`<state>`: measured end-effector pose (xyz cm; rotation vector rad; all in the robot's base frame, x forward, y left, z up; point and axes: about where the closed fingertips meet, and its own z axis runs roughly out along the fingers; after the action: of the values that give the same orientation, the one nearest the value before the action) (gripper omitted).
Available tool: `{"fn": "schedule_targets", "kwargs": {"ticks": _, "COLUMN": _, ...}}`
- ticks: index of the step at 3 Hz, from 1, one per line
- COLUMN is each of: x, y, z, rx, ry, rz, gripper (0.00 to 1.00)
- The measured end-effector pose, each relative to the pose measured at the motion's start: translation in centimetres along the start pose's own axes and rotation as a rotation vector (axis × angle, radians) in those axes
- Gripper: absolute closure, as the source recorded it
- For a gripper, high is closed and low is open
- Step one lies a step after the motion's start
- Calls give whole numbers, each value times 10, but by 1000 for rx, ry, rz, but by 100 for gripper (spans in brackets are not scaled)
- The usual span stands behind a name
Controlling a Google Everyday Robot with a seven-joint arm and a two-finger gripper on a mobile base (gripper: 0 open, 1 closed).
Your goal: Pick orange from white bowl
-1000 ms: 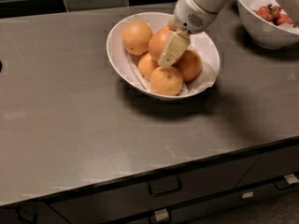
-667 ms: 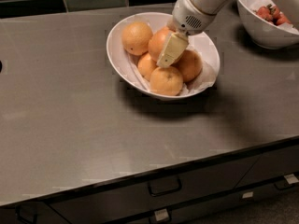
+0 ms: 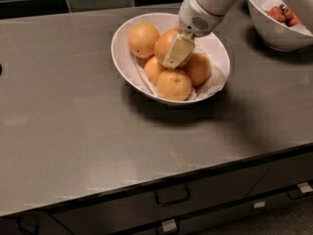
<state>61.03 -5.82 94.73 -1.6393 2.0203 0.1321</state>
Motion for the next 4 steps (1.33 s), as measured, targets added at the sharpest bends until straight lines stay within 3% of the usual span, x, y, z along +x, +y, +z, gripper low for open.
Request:
{"fn": "schedule_targets", "kwargs": {"ticks": 2, "x": -6, "y": 9, "z": -12, "rx": 98, "ry": 15, "rz": 15, "gripper": 45}}
{"fn": "schedule_targets", "kwargs": {"ticks": 3, "x": -3, "y": 9, "z": -11, "rx": 107, "ry": 23, "rz": 28, "gripper": 46}}
{"fn": "schedule_targets", "kwargs": {"ticks": 4, "x": -3, "y": 9, "z": -11, "rx": 107, "ry": 23, "rz": 28, "gripper": 65}}
